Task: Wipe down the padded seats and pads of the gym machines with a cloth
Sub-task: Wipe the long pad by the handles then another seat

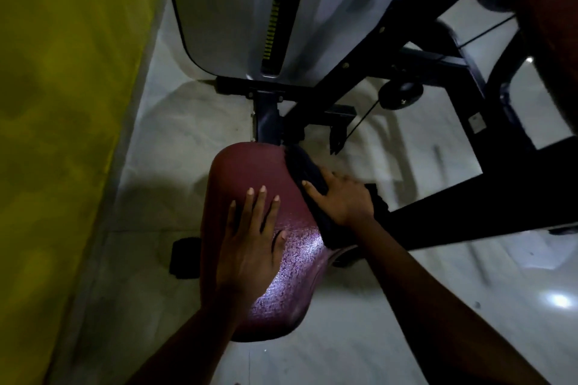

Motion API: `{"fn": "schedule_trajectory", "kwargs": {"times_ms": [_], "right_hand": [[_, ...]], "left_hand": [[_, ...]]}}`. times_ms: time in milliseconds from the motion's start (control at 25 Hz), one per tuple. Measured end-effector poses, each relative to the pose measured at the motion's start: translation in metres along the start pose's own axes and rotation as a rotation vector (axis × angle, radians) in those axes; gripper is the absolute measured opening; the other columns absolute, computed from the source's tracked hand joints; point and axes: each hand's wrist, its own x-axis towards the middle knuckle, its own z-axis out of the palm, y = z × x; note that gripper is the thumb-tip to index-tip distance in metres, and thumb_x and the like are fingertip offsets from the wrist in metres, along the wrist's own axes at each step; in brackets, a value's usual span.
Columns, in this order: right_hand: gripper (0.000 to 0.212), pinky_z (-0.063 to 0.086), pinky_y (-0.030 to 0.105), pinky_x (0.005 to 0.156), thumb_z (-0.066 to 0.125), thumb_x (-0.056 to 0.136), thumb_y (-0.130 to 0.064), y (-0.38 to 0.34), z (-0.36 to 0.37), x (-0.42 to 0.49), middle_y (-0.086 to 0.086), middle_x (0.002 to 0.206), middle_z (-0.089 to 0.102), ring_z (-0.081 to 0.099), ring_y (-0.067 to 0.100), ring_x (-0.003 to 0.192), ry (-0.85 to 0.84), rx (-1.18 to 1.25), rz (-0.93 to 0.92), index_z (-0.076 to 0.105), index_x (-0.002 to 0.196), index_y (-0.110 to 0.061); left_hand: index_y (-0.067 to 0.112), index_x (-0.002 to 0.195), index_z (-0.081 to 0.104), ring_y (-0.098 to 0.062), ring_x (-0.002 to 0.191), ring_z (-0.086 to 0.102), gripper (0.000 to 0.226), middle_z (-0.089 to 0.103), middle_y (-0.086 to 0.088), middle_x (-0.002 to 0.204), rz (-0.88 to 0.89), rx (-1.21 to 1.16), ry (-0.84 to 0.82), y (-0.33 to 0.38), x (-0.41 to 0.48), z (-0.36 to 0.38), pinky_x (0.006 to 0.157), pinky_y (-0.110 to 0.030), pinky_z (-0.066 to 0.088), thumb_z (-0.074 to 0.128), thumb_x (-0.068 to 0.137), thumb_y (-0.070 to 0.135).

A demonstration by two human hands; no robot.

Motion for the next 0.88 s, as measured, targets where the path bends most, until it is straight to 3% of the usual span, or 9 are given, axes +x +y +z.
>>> {"fn": "schedule_trajectory", "kwargs": {"times_ms": [120,240,360,520,600,720,880], "right_hand": [[0.048,0.046,0.036,0.082,0.041,0.091,-0.057,0.033,0.001,-0.016,0.012,0.112,0.063,0.059,0.032,0.103,0.018,0.079,0.049,0.054,0.124,-0.026],[0.044,0.050,0.038,0.081,0.048,0.088,-0.056,0.052,0.011,-0.035,0.011,0.110,0.063,0.061,0.032,0.100,0.066,0.482,0.294,0.058,0.118,-0.025],[0.051,0.043,0.037,0.086,0.049,0.089,-0.052,0.037,0.028,-0.060,0.013,0.121,0.058,0.056,0.034,0.112,0.283,0.741,0.665,0.049,0.127,-0.018],[0.078,0.038,0.042,0.097,0.050,0.087,-0.057,-0.024,0.041,-0.066,0.025,0.138,0.043,0.046,0.041,0.122,0.511,0.837,1.132,0.019,0.149,-0.022],[0.084,0.037,0.041,0.098,0.051,0.087,-0.057,-0.049,0.043,-0.070,0.026,0.143,0.037,0.045,0.041,0.124,0.588,0.894,1.149,0.010,0.150,-0.022],[0.078,0.038,0.040,0.098,0.043,0.091,-0.055,-0.080,0.058,-0.096,0.019,0.150,0.029,0.043,0.038,0.126,0.453,0.794,1.041,0.002,0.150,-0.026],[0.067,0.044,0.043,0.093,0.034,0.089,-0.059,-0.120,0.078,-0.150,0.023,0.142,0.040,0.049,0.041,0.118,0.444,0.540,0.797,0.024,0.147,-0.029]], "left_hand": [[0.012,0.141,0.043,-0.029,0.141,0.029,0.056,0.038,-0.011,0.149,0.077,-0.002,0.012,-0.001,0.002,0.000,0.110,-0.050,0.023,0.029,0.092,0.036],[0.010,0.141,0.043,-0.029,0.141,0.027,0.056,0.037,-0.012,0.149,0.098,-0.011,0.009,-0.003,0.002,0.000,0.112,-0.050,0.021,0.029,0.093,0.036],[0.010,0.140,0.043,-0.030,0.141,0.028,0.056,0.037,-0.013,0.149,0.097,-0.003,0.012,-0.002,0.002,0.001,0.112,-0.051,0.020,0.029,0.092,0.035],[0.009,0.140,0.042,-0.033,0.139,0.031,0.056,0.039,-0.015,0.148,0.113,-0.011,0.041,-0.002,0.003,0.003,0.112,-0.051,0.019,0.031,0.091,0.034],[0.008,0.138,0.044,-0.035,0.137,0.034,0.056,0.041,-0.017,0.146,0.123,-0.027,0.066,-0.002,0.005,0.004,0.112,-0.050,0.017,0.032,0.090,0.033],[0.007,0.137,0.045,-0.034,0.137,0.036,0.055,0.042,-0.017,0.145,0.118,-0.065,0.069,-0.002,0.003,0.007,0.113,-0.049,0.018,0.031,0.092,0.034],[0.006,0.134,0.050,-0.030,0.136,0.038,0.054,0.046,-0.014,0.143,0.129,-0.337,0.079,-0.015,-0.005,0.002,0.113,-0.042,0.019,0.031,0.092,0.035]]}}
